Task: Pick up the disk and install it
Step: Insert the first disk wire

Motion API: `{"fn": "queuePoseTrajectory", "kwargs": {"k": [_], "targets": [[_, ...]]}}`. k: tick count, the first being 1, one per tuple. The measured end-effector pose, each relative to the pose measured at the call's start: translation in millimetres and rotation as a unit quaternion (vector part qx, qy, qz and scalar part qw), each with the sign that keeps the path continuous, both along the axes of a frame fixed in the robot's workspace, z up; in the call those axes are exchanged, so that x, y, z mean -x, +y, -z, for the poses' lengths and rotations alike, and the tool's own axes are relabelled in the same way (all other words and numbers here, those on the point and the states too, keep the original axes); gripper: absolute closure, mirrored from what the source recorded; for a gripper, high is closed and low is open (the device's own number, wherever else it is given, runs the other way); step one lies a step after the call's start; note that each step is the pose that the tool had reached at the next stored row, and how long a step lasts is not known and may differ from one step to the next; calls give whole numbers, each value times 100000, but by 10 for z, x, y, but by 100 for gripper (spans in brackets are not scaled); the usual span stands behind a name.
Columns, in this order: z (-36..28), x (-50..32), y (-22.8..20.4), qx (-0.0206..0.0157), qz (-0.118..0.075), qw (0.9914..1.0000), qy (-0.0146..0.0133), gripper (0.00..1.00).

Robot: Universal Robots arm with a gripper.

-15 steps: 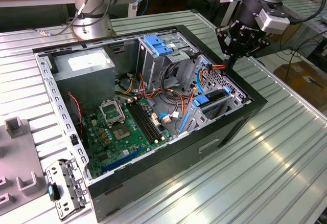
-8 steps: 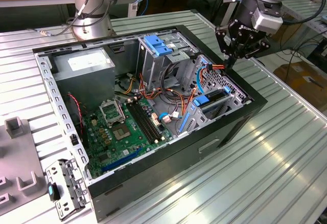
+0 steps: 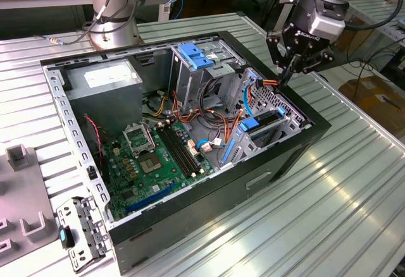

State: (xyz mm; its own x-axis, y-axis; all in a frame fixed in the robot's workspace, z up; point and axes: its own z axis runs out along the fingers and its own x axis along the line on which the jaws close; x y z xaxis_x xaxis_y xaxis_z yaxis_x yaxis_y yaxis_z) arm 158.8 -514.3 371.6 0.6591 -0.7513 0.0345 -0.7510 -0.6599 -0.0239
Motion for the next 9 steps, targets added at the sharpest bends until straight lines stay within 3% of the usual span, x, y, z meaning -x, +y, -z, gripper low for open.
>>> {"fn": "queuePoseTrajectory", "kwargs": {"k": [4,9], "targets": [[0,9,0,5,2078,99978,1,84],[0,78,0,3,2082,99978,4,84]]}}
